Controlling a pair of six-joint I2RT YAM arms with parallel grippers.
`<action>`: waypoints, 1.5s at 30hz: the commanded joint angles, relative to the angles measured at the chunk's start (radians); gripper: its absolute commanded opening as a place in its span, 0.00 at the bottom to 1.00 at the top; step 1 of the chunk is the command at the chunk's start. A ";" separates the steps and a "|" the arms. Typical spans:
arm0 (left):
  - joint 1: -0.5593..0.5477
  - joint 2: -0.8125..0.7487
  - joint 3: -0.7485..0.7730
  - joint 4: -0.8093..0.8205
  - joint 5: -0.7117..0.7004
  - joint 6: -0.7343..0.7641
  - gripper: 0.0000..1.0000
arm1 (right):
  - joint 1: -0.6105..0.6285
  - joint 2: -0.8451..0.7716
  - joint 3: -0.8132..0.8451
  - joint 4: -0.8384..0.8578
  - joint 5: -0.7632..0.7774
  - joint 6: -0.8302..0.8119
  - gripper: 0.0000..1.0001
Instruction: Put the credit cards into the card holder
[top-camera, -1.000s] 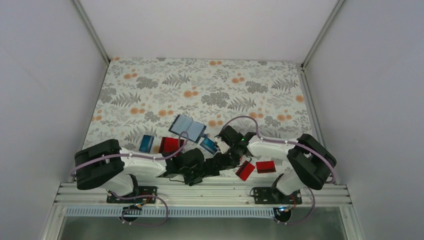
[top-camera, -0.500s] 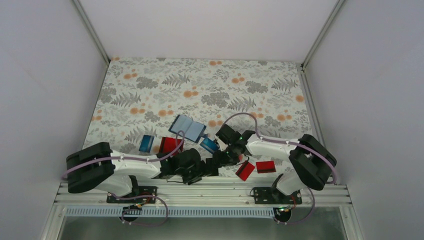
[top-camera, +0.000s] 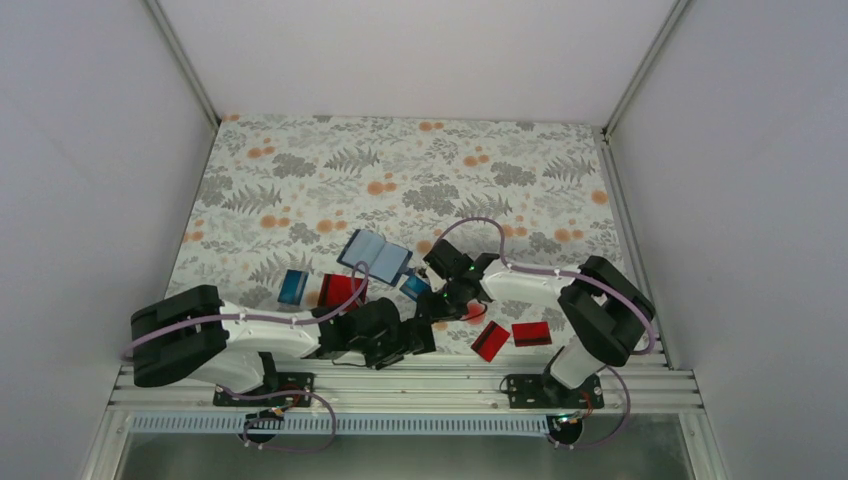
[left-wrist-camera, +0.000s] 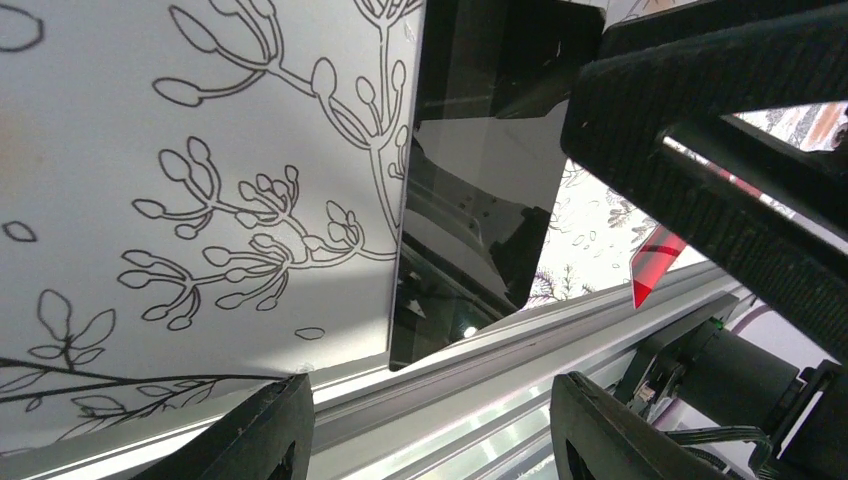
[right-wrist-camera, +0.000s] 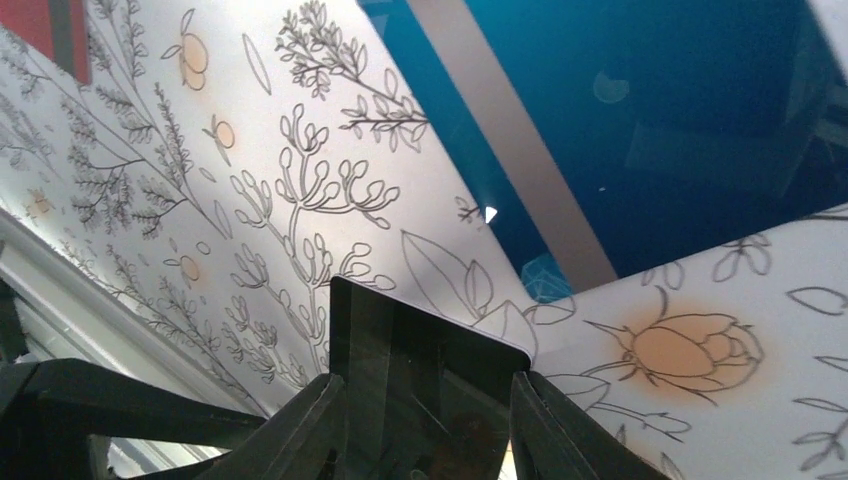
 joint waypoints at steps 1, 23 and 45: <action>0.020 0.008 -0.028 0.086 -0.095 0.033 0.60 | 0.013 0.018 -0.049 0.009 -0.037 -0.014 0.42; 0.032 0.077 -0.016 0.148 -0.098 0.092 0.53 | 0.078 0.019 -0.162 0.050 -0.112 0.046 0.41; 0.014 0.031 0.087 -0.037 -0.192 0.142 0.29 | 0.078 0.020 -0.155 0.029 -0.097 0.049 0.40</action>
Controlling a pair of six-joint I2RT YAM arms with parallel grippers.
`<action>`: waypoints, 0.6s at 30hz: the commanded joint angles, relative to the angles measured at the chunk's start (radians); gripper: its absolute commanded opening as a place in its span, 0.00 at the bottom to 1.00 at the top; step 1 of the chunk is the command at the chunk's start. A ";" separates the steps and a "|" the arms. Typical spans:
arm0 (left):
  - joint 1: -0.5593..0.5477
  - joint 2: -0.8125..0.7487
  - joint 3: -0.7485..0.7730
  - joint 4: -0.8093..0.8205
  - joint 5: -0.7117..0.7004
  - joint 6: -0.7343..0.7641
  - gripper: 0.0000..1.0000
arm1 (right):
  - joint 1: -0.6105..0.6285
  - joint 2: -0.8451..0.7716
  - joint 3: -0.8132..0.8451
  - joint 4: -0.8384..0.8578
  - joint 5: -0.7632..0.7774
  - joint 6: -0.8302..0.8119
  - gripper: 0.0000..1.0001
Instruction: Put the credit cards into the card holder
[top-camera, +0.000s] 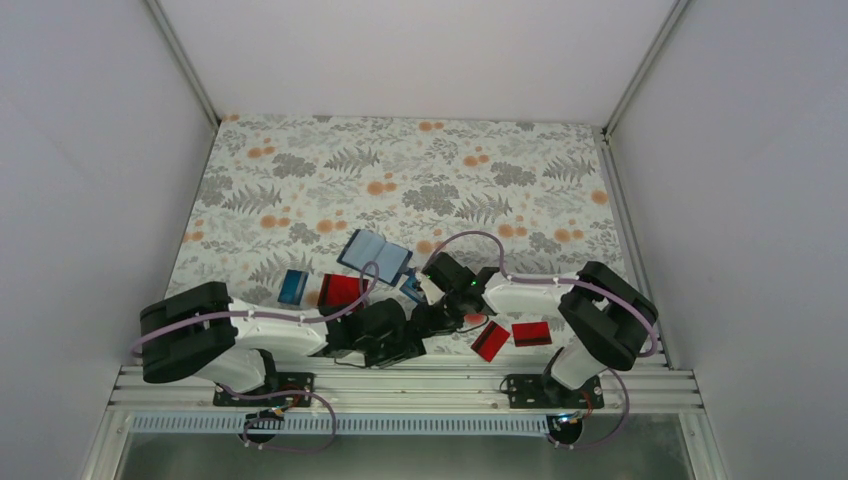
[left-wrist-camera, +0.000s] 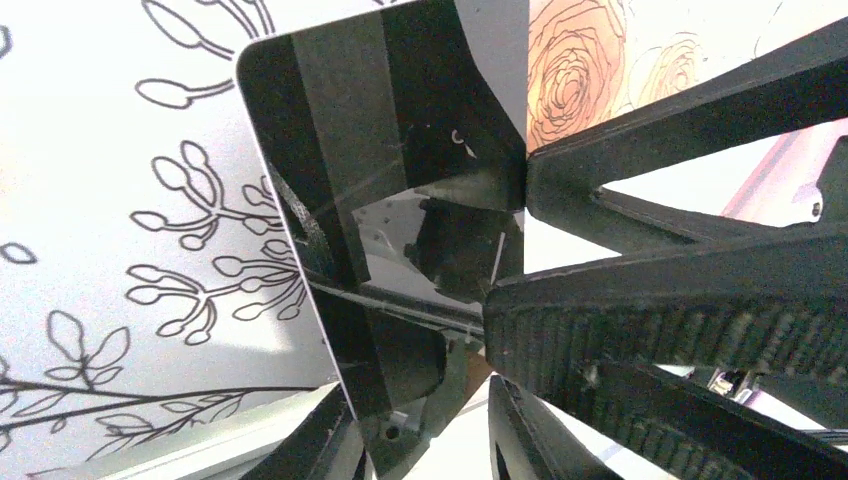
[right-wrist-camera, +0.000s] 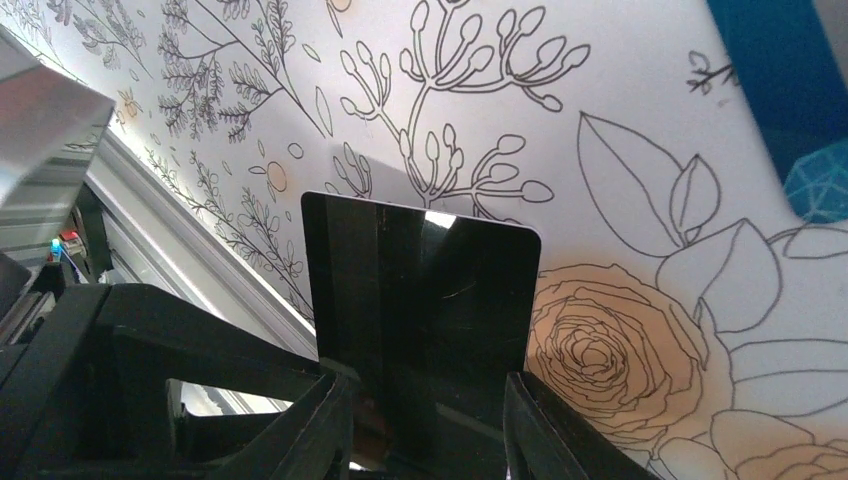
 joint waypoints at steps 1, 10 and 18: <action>0.021 -0.017 0.052 0.015 -0.201 0.036 0.27 | 0.022 0.042 -0.049 -0.120 0.058 0.003 0.40; -0.007 -0.041 0.140 -0.146 -0.289 0.060 0.02 | 0.021 -0.002 -0.024 -0.144 0.088 0.012 0.40; -0.012 -0.094 0.235 -0.312 -0.356 0.143 0.02 | -0.127 -0.178 0.151 -0.250 0.161 -0.007 0.57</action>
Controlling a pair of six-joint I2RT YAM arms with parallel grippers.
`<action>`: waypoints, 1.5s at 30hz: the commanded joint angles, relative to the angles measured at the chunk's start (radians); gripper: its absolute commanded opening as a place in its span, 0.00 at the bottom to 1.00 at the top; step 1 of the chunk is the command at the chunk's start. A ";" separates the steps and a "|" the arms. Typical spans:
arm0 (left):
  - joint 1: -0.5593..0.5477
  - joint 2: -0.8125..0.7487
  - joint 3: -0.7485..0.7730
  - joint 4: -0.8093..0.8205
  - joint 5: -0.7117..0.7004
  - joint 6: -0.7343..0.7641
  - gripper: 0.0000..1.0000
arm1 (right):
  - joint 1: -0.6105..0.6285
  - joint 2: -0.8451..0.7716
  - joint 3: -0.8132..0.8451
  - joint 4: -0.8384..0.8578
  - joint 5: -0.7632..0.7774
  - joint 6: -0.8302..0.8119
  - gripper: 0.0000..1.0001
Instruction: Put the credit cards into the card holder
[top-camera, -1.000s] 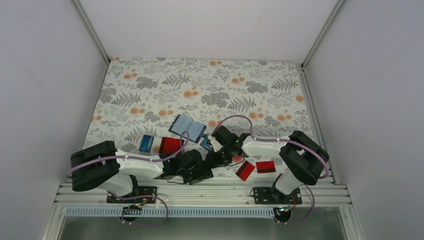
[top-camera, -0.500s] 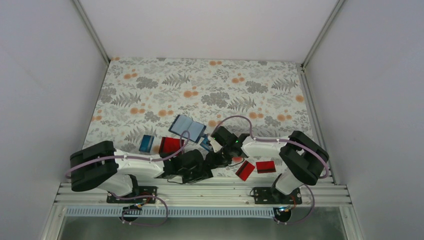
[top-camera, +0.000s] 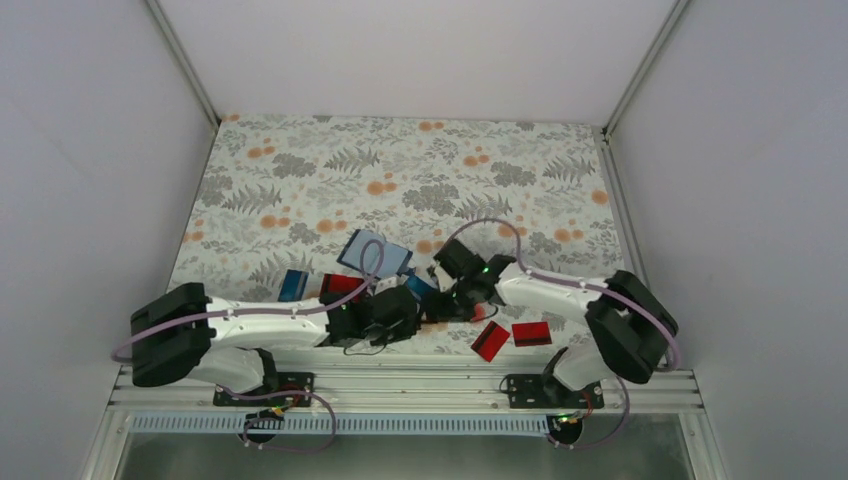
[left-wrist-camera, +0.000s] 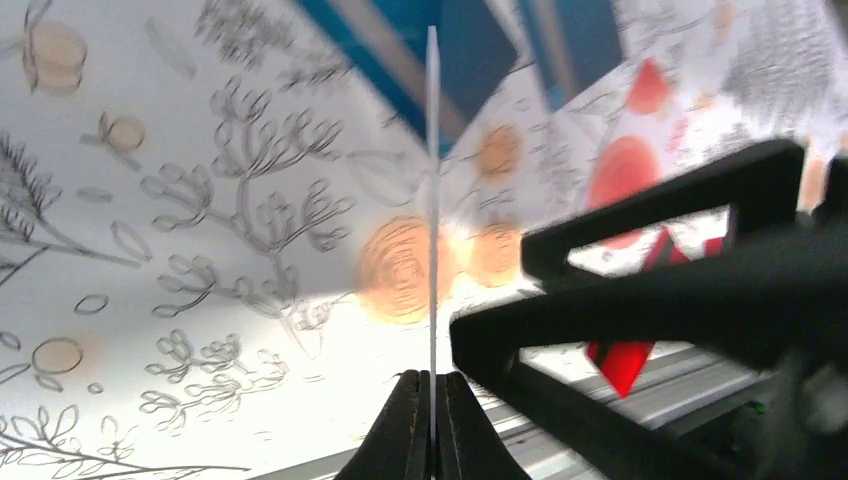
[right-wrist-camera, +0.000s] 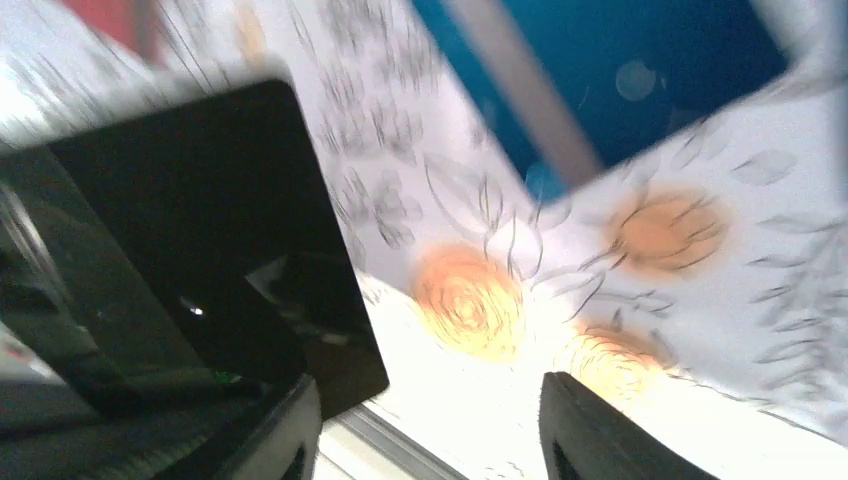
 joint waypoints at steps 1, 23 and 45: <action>0.015 -0.067 0.086 -0.099 -0.113 0.098 0.03 | -0.112 -0.109 0.142 -0.102 0.049 -0.040 0.61; 0.718 -0.131 0.375 0.037 0.855 0.889 0.02 | -0.473 0.003 0.389 0.319 -0.693 0.020 0.75; 0.859 0.000 0.514 -0.010 1.044 0.970 0.38 | -0.472 0.125 0.667 0.257 -0.810 -0.033 0.04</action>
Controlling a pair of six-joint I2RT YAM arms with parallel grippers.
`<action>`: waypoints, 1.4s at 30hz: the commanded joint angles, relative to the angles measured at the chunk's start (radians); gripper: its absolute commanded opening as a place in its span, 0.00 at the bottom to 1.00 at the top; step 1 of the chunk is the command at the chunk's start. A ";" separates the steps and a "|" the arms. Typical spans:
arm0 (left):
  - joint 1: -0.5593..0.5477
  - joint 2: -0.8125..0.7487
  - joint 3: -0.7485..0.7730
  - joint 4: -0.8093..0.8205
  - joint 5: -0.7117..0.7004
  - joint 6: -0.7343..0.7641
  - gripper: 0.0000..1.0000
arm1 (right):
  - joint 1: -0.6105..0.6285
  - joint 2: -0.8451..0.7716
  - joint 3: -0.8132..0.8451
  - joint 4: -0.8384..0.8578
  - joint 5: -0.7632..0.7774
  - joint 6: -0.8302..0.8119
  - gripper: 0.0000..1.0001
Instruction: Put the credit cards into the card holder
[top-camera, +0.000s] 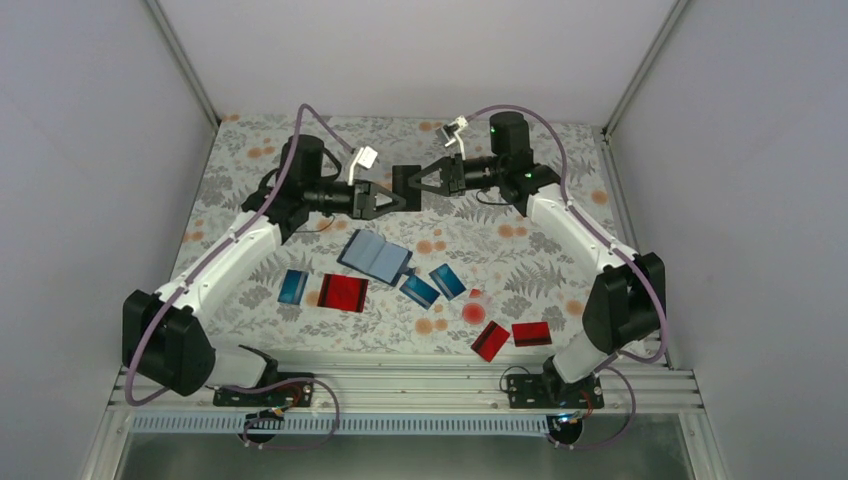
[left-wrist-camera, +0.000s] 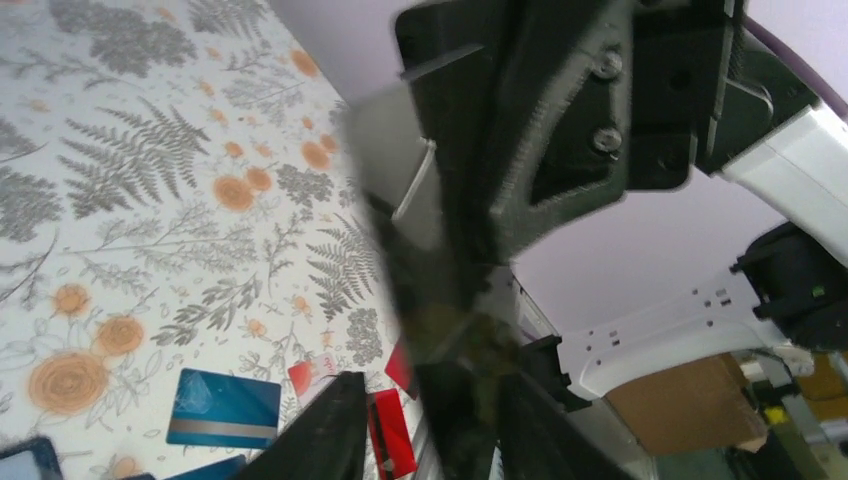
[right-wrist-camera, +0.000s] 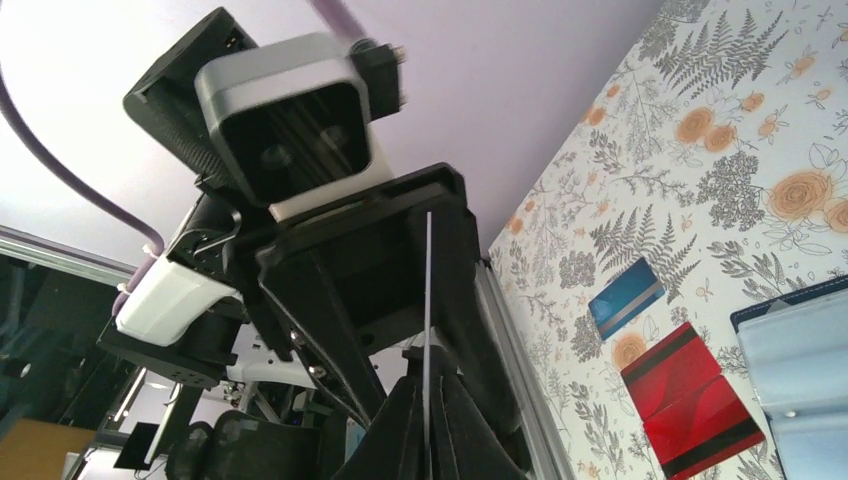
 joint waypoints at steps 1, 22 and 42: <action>0.062 0.001 0.020 0.009 -0.014 0.014 0.48 | -0.004 0.011 0.039 -0.028 -0.025 -0.005 0.04; 0.159 0.064 0.016 0.134 0.171 -0.013 0.46 | 0.004 0.123 0.128 0.003 -0.056 0.009 0.04; 0.144 0.174 0.066 0.223 0.235 -0.079 0.15 | 0.020 0.175 0.173 -0.029 -0.050 -0.011 0.04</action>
